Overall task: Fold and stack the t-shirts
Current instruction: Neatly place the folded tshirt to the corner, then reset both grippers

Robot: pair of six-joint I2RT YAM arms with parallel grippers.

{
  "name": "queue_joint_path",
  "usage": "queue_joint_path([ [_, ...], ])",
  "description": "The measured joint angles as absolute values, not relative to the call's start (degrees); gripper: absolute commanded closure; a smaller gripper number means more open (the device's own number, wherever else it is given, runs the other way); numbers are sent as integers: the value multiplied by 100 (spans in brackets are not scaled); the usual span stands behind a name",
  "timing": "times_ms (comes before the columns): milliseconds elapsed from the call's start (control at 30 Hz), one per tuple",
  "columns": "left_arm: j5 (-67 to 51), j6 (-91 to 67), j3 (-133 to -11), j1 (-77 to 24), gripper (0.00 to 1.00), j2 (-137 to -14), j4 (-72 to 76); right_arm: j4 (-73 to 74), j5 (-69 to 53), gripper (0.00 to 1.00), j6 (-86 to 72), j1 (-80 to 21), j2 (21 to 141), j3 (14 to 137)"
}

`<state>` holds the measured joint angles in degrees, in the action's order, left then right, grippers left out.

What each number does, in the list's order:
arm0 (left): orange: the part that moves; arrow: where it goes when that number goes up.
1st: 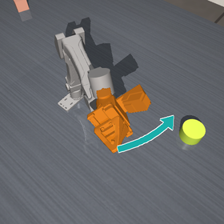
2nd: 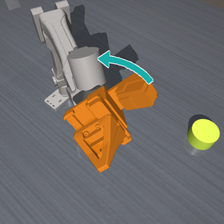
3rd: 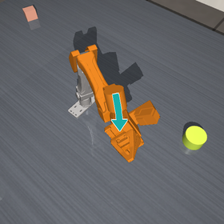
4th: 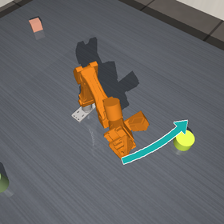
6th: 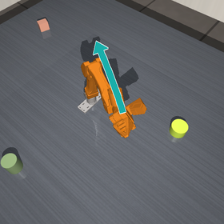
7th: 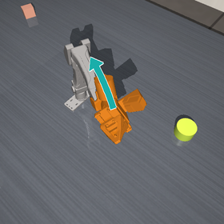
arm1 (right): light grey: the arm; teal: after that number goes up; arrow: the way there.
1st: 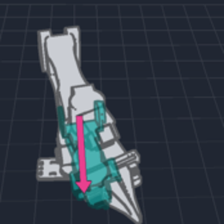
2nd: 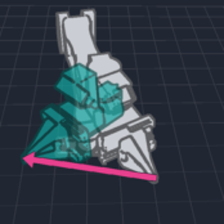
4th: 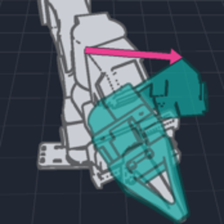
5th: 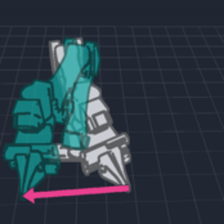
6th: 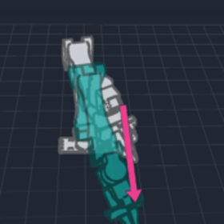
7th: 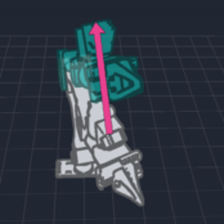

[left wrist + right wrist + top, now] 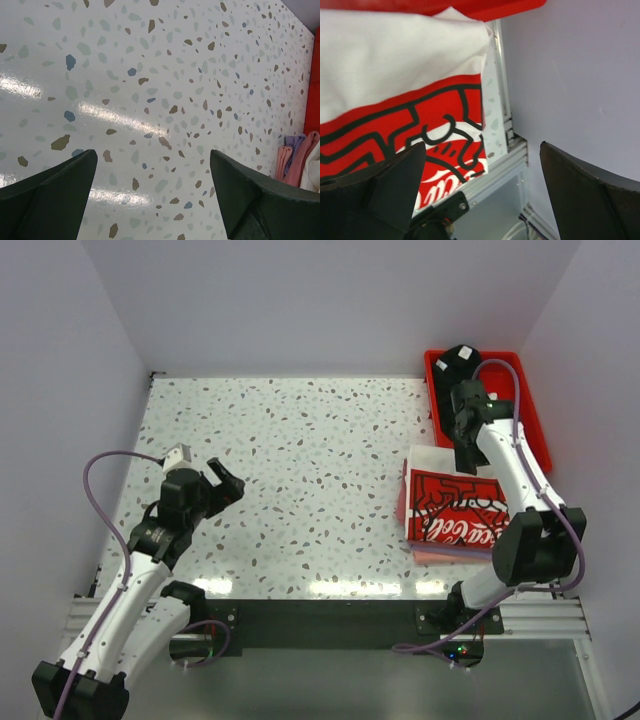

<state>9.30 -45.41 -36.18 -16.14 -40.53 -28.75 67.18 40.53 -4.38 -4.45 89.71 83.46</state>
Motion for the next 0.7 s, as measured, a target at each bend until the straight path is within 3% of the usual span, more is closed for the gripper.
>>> queue_joint_path([
  [133,996,-4543,-3618,-1614,0,-4097,-2882,6173,3463,1,-569,-436,8536,8171],
  [400,1280,-4558,-3717,-1612,0,-4276,-3194,4294,1114,1,-843,-438,6130,6735],
  [700,2167,-4589,-4897,-1612,0,-4029,-4182,2550,-386,1,-1551,-438,4873,5304],
])
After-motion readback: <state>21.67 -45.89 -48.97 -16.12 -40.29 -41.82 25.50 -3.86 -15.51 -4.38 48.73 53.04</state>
